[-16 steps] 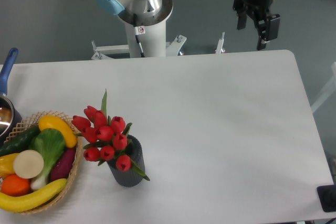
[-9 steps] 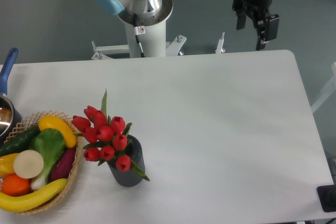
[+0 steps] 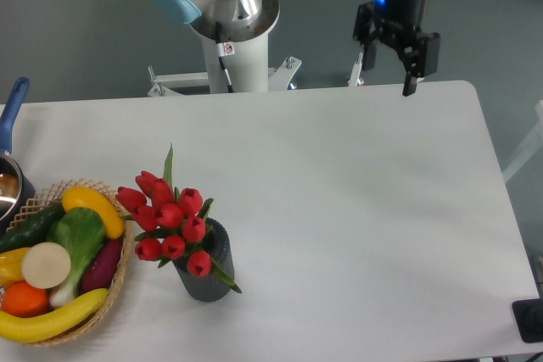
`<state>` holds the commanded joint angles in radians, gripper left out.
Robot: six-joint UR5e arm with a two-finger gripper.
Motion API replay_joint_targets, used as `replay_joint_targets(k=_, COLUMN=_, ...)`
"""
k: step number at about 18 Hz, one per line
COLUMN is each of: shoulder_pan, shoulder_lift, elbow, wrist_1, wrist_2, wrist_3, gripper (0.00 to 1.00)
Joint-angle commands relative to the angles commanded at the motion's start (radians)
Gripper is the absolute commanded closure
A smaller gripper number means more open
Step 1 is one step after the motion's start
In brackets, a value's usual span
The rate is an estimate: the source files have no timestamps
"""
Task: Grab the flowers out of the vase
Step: 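Move the open gripper down toward the red tulips in the dark vase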
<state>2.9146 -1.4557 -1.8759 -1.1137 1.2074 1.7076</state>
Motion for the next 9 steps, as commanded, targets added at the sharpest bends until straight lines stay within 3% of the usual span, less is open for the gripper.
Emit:
replay_joint_targets(k=5, shoulder_pan=-0.006, shoulder_lift=0.014, elbow=-0.095, wrist_1=0.002, wrist_2=-0.201, wrist_3=-0.144, gripper=0.0)
replay_joint_targets(k=9, shoulder_pan=-0.04, shoulder_lift=0.0, elbow=-0.127, wrist_1=0.002, wrist_2=-0.324, wrist_3=-0.189, gripper=0.0)
